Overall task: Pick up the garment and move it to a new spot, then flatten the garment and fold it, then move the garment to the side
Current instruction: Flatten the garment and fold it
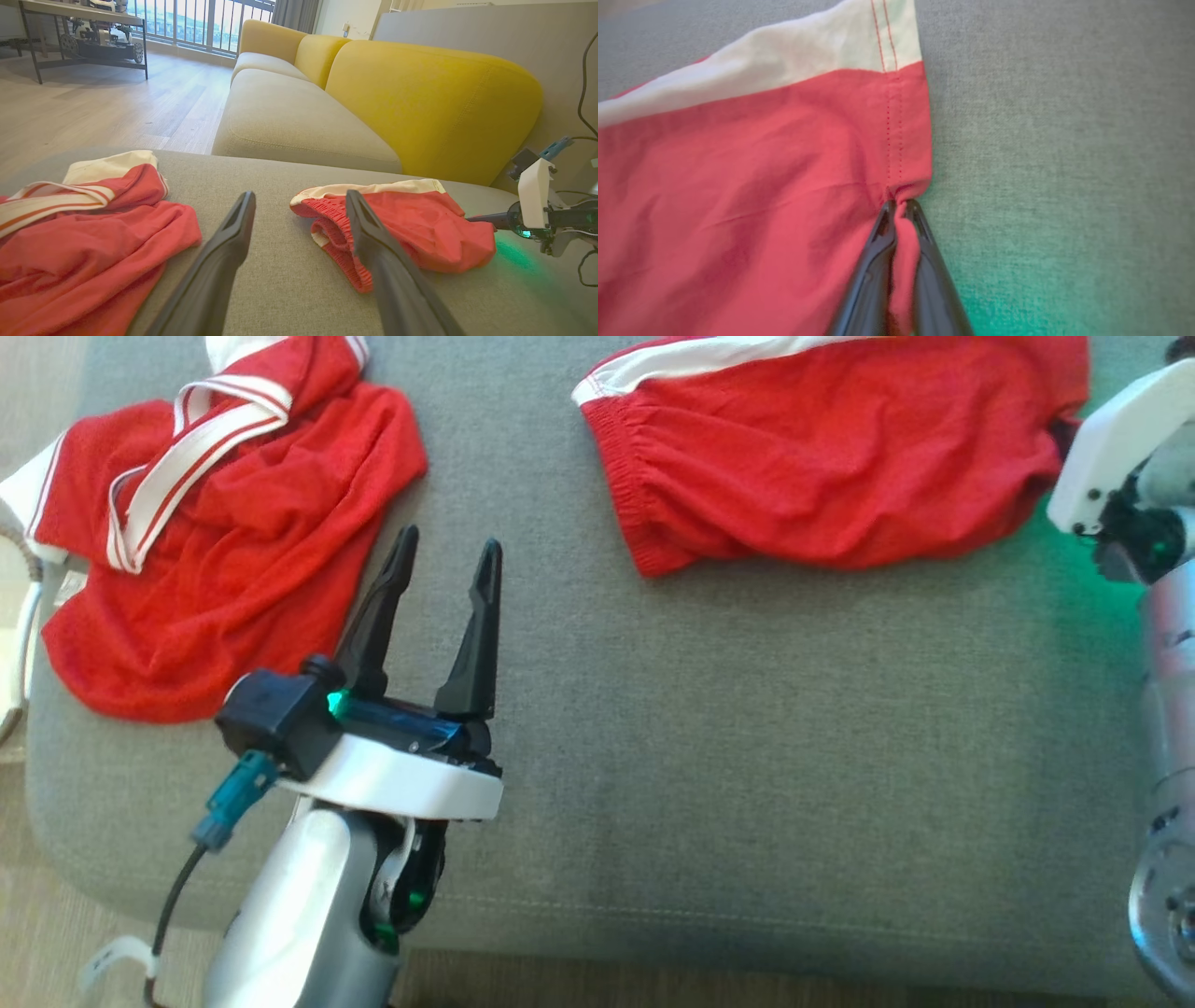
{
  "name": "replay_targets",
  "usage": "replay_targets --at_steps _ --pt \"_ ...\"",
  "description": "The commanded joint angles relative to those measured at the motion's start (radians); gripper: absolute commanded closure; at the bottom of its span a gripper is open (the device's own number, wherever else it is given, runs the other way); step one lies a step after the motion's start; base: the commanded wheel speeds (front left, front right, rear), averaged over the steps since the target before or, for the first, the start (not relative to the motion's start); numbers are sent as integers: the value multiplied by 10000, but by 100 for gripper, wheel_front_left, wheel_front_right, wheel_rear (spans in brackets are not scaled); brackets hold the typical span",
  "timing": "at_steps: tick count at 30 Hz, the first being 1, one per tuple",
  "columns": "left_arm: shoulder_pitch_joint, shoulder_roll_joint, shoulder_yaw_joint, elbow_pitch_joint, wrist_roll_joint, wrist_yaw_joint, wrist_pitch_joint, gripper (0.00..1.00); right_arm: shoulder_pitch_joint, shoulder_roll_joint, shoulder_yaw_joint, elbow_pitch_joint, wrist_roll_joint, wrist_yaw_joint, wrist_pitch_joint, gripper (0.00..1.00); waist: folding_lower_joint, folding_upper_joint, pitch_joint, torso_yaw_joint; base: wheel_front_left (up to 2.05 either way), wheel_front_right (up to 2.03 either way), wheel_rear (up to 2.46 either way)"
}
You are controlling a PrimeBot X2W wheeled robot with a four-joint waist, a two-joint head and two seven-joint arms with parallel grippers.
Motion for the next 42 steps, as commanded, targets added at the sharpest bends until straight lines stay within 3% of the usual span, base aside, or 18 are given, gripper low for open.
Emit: replay_targets --at_steps 1,8,17,22,28,36,42 --pt "116 41 411 -388 102 -48 -51 0 496 369 244 32 80 4 85 100 0 0 -85 -102 0 0 0" --pt "552 69 832 -560 218 -112 -51 0 883 150 503 -611 689 4 -228 100 0 0 -426 -806 0 0 0" --pt "938 207 1142 -745 294 -160 -51 0 1595 -1000 840 -2186 947 4 62 100 0 0 -640 -1739 0 0 0" --pt "1035 248 1166 -826 285 -192 -51 0 1957 -1301 917 -3469 764 4 473 100 0 0 -667 -2112 0 0 0" --pt "1008 293 1117 -747 299 -222 -51 0 2261 -1036 1132 -4896 767 4 676 100 0 0 -677 -2264 0 0 0" --pt "977 309 988 -608 297 -312 -51 0 2523 -507 2595 -7440 1019 4 1333 100 0 0 -805 -2161 0 0 0" --pt "969 243 925 -587 277 -308 -51 0 2588 -203 3525 -8546 1226 4 1771 100 0 0 -858 -1808 0 0 0"
